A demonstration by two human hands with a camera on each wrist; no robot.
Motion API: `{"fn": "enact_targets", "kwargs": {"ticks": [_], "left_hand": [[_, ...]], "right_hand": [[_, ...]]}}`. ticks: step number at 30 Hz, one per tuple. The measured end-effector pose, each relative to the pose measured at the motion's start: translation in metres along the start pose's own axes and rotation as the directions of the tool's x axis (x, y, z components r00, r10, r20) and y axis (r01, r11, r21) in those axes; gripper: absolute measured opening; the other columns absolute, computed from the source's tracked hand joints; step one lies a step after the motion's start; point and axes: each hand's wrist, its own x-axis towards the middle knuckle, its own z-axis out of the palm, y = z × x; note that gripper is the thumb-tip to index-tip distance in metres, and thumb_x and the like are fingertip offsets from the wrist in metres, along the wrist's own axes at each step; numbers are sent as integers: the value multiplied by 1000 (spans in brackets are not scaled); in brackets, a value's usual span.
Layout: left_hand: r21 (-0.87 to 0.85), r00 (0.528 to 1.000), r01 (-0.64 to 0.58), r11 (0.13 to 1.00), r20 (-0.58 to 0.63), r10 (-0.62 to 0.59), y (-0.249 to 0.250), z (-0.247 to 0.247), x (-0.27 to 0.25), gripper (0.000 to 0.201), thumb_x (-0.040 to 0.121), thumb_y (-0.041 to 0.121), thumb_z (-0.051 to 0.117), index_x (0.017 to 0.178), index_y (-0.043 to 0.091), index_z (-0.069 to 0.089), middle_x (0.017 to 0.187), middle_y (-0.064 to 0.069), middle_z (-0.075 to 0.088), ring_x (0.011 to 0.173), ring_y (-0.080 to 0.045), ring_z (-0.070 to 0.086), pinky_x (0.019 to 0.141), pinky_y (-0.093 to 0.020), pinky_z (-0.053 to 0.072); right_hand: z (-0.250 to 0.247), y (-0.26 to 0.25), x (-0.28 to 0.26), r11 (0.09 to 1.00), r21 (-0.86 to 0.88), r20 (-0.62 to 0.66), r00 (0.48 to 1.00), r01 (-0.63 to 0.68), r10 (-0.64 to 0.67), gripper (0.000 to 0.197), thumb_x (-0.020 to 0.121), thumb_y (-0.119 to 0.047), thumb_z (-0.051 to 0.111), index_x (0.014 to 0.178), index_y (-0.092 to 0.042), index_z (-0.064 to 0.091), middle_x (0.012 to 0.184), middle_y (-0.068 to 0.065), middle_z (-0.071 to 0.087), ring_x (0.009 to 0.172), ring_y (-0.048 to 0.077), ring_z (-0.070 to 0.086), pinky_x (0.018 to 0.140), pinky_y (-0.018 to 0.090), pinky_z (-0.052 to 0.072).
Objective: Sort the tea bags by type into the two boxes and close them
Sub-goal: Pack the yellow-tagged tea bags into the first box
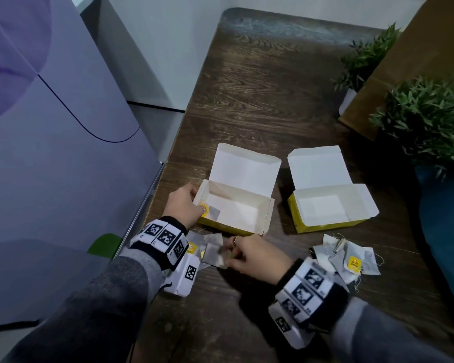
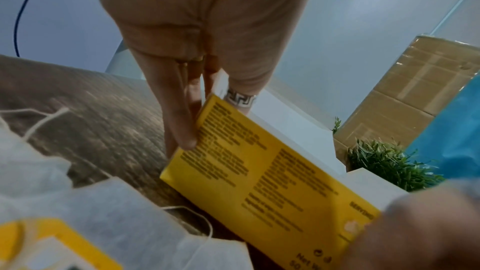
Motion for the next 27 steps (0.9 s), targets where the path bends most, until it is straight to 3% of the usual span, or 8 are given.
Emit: {"fn": "enact_targets", "kwargs": {"ticks": [4, 9, 11, 14, 17, 19, 22, 27], "left_hand": [[44, 1000, -9, 999, 27, 8, 2, -1, -2, 22, 74, 5, 66, 86, 12, 50, 84, -4, 58, 64, -9, 50, 45, -16, 33], [47, 999, -20, 999, 34, 18, 2, -2, -6, 27, 75, 4, 64, 97, 12, 51, 88, -2, 55, 77, -20, 54, 60, -26, 45], [27, 999, -10, 1000, 37, 9, 2, -2, -7, 29, 75, 3, 62, 102, 11, 52, 88, -2, 54, 75, -23, 56, 63, -28, 47], [46, 1000, -9, 999, 22, 8, -1, -4, -4, 22, 75, 2, 62, 75, 17, 45, 81, -3, 56, 69, -24, 58, 55, -27, 46], [80, 1000, -23, 997, -10, 24, -2, -8, -1, 32, 75, 4, 63, 66, 21, 38, 74, -1, 54, 67, -20, 55, 47, -23, 39], [70, 999, -32, 997, -25, 34, -3, -12, 2, 34, 76, 4, 63, 65, 22, 36, 68, 5, 49, 62, -11, 49, 45, -21, 35], [85, 998, -45, 995, -33, 48, -5, -18, 9, 28, 75, 5, 64, 68, 16, 39, 67, 5, 47, 63, -12, 46, 46, -21, 30], [62, 998, -67, 996, -17, 68, -10, -27, 18, 21, 73, 6, 62, 74, 13, 42, 68, 0, 49, 72, -24, 49, 56, -28, 35]], "right_hand": [[28, 10, 18, 978, -205, -130, 991, -46, 20, 41, 87, -36, 58, 122, -19, 47, 120, 5, 56, 104, 29, 60, 80, 38, 52], [41, 16, 25, 985, -145, -211, 976, -92, 60, 40, 86, -36, 61, 118, -15, 51, 124, 6, 41, 109, 29, 52, 82, 38, 46], [43, 19, 23, 994, -73, -248, 967, -76, 55, 29, 87, -32, 60, 109, -14, 56, 120, 6, 45, 107, 29, 53, 82, 36, 44], [45, 25, 17, 1000, 19, -336, 942, 11, -4, 9, 87, -26, 60, 90, -18, 56, 102, 5, 59, 94, 22, 57, 74, 32, 43], [43, 29, 10, 983, 162, -337, 941, 82, -23, 7, 88, -25, 60, 88, -19, 58, 86, -4, 57, 71, -1, 49, 62, 10, 36], [38, 24, 7, 966, 221, -345, 937, 132, -50, 7, 89, -26, 59, 88, -19, 60, 88, -6, 57, 71, -2, 50, 63, 6, 36], [30, 7, 12, 930, 330, -340, 940, 162, -43, 8, 91, -27, 55, 85, -23, 57, 86, -5, 63, 78, 5, 56, 69, 10, 39], [28, -12, 34, 850, 514, -432, 891, 115, 140, 6, 87, -22, 61, 83, -19, 58, 74, -4, 62, 64, 5, 56, 60, 19, 45]]}}
